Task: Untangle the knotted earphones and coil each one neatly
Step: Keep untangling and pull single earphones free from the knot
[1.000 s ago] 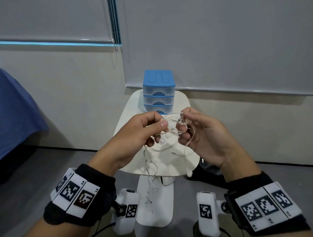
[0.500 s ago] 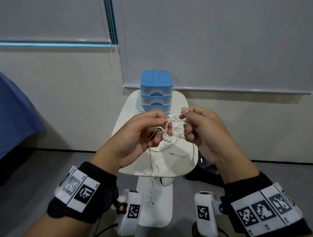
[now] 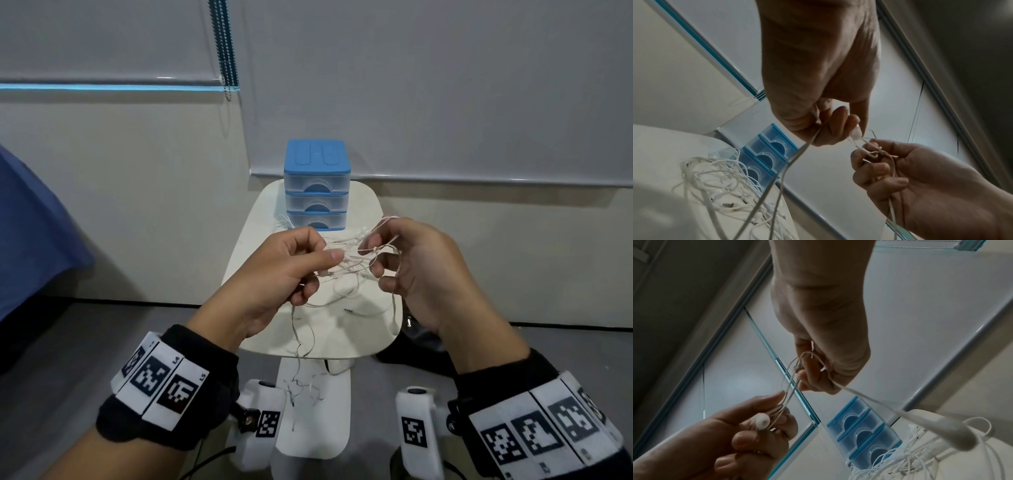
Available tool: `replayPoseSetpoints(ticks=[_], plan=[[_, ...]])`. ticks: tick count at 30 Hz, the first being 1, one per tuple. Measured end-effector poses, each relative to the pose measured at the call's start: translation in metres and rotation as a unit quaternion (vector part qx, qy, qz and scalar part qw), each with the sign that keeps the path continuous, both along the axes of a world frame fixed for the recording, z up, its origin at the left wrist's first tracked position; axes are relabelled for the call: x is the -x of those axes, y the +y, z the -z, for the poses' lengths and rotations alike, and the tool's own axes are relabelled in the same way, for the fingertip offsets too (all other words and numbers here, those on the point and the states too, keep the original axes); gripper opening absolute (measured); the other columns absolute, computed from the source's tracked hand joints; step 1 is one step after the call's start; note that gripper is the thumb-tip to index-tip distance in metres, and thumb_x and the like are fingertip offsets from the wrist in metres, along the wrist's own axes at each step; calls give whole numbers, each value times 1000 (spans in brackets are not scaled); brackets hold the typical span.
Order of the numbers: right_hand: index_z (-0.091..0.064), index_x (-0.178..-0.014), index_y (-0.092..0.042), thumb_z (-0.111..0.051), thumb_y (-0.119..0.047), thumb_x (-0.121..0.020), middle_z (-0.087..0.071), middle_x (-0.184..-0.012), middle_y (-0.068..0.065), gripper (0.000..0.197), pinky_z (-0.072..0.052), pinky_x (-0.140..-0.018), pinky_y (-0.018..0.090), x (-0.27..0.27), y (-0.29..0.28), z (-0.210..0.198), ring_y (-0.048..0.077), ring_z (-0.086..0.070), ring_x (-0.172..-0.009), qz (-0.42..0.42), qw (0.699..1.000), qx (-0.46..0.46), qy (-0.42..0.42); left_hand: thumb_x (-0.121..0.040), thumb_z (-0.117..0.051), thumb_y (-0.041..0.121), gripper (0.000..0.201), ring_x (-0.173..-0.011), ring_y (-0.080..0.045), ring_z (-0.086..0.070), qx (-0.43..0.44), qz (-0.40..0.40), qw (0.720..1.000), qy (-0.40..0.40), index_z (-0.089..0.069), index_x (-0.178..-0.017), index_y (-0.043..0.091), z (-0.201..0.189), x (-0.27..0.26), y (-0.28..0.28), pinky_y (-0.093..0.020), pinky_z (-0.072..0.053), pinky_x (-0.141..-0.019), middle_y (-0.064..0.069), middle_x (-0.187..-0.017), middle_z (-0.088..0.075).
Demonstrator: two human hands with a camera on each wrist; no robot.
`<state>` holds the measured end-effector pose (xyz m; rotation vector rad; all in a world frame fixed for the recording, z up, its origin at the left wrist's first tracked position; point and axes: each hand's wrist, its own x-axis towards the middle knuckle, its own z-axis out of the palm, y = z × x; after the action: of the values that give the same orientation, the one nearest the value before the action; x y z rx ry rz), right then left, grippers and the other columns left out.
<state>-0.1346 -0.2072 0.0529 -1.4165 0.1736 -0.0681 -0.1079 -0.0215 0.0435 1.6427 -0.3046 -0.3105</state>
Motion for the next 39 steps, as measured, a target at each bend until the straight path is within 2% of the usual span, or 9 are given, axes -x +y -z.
replayPoseSetpoints(ticks=[6,11,15,21,24,26,30,34,39], plan=[[-52,-64,-13,-50,-15,-88,-59,-73,9,24,-31,-46,25,4,1,-2,18,-44,-52,-60,998,32,5,-94,-72,27,31,-50,-10,-40,1,-2,1000,-21,-51,-74,15,-1,-2,-1,-20,-28,-45,0,-70,-48],[-54,-71,-12,-51,-12,-88,-56,-67,6,17,-27,-41,22,-3,-1,-2,19,-44,-47,26,998,-48,17,-86,-75,23,28,-51,-10,-36,-7,51,997,-51,-53,-77,8,-5,4,5,-18,-27,-47,4,-64,-50],[-56,-78,-13,-49,-19,-97,-58,-68,6,21,-27,-42,22,-7,-2,-10,18,-43,-49,54,992,-114,19,-91,-73,11,30,-50,-12,-34,-54,27,997,-46,-52,-70,12,5,0,5,-19,-26,-46,-5,-70,-58],[-62,-72,-7,-38,-35,-103,-62,-69,6,49,-28,-47,23,-8,-7,-9,17,-44,-51,9,985,-170,38,-91,-67,0,35,-46,-12,-29,42,-91,993,-55,-47,-65,15,10,-8,1,-20,-25,-43,-3,-66,-62],[-73,-85,-2,-34,-36,-103,-58,-69,6,55,-27,-44,21,-10,-8,-6,14,-42,-51,-25,979,-199,38,-93,-61,-4,36,-43,-8,-27,159,-98,980,-74,-48,-66,16,5,-11,2,-18,-23,-40,-10,-88,-74],[-72,-96,-1,-37,-32,-102,-57,-69,4,47,-26,-42,20,-11,-7,-5,12,-40,-51,-21,979,-200,33,-96,-61,2,39,-40,-8,-23,189,-64,978,-61,-52,-64,21,3,-12,4,-18,-19,-39,-8,-76,-68],[-71,-91,-11,-53,-14,-91,-57,-71,3,18,-27,-44,21,-12,-1,-5,13,-42,-53,15,993,-115,17,-99,-63,26,34,-39,-10,-18,118,-23,992,-39,-52,-67,24,2,-12,4,-26,-12,-44,-4,-56,-51],[-65,-75,-15,-57,-7,-88,-62,-72,6,17,-34,-50,25,-6,8,-5,17,-51,-57,-83,986,143,-5,-102,-58,28,26,-40,-10,-21,65,16,997,-48,-63,-80,17,-1,-11,2,-25,-15,-45,-3,-53,-48],[-62,-79,-10,-57,-9,-93,-60,-70,9,14,-33,-48,25,-3,16,-3,18,-52,-51,-104,984,142,10,-104,-57,23,18,-40,-8,-22,32,43,998,-41,-71,-98,14,-6,-10,7,-25,-13,-44,-2,-51,-44]])
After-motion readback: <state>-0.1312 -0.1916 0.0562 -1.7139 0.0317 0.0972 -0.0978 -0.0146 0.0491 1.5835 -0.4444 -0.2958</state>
